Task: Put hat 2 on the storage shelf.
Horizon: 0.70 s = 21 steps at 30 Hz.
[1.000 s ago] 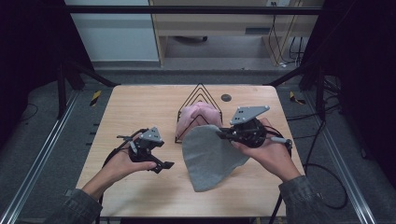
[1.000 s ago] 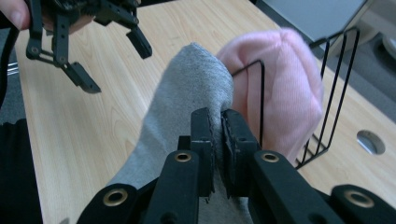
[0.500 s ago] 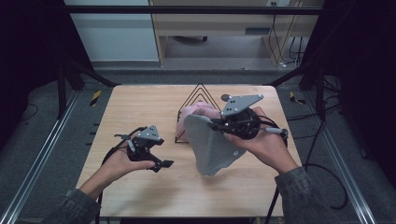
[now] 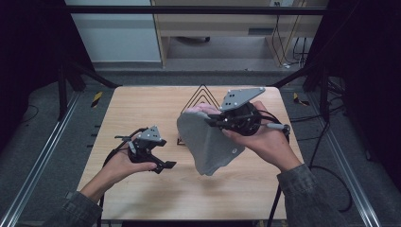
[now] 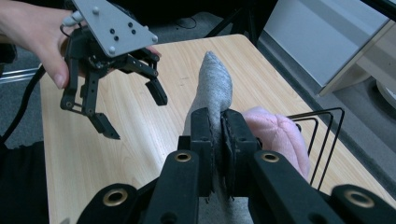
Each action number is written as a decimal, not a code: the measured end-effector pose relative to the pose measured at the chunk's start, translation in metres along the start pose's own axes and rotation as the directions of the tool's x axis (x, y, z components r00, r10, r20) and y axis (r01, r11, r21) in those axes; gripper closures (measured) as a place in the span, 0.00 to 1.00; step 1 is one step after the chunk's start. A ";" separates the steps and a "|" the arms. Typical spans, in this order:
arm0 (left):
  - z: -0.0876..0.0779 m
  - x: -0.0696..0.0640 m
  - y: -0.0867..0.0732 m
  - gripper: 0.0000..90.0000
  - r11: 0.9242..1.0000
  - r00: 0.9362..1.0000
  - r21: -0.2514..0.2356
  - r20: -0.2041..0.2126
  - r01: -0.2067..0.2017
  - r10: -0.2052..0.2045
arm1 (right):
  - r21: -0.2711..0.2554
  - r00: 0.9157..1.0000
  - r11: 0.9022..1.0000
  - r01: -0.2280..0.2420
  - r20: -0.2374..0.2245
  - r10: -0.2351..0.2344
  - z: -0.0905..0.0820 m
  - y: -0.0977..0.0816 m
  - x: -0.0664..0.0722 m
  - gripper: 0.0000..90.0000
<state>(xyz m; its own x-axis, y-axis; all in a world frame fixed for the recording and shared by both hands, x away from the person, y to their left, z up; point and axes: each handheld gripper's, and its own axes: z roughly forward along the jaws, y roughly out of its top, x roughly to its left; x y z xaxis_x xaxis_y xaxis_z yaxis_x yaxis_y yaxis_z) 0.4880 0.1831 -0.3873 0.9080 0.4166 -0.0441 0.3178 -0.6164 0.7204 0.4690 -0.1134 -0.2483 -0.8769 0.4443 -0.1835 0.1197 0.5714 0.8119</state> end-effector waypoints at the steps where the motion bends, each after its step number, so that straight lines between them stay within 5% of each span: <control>1: 0.000 0.000 0.000 0.11 1.000 1.000 0.000 0.000 0.000 0.000 | 0.000 1.000 1.000 0.000 0.000 0.000 0.000 0.000 0.000 0.94; 21: 0.003 0.014 0.014 0.20 0.998 1.000 -0.066 0.010 0.009 -0.009 | -0.024 0.999 0.999 0.026 -0.035 -0.026 0.002 0.017 0.012 0.93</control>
<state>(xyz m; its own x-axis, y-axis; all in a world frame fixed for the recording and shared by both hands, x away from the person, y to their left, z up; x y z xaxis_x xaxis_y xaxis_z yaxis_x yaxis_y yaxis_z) 0.5060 0.1787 -0.3802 0.9080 0.4150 -0.0574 0.3076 -0.5673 0.7639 0.4618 -0.0974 -0.2379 -0.8953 0.4050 -0.1857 0.0859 0.5659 0.8200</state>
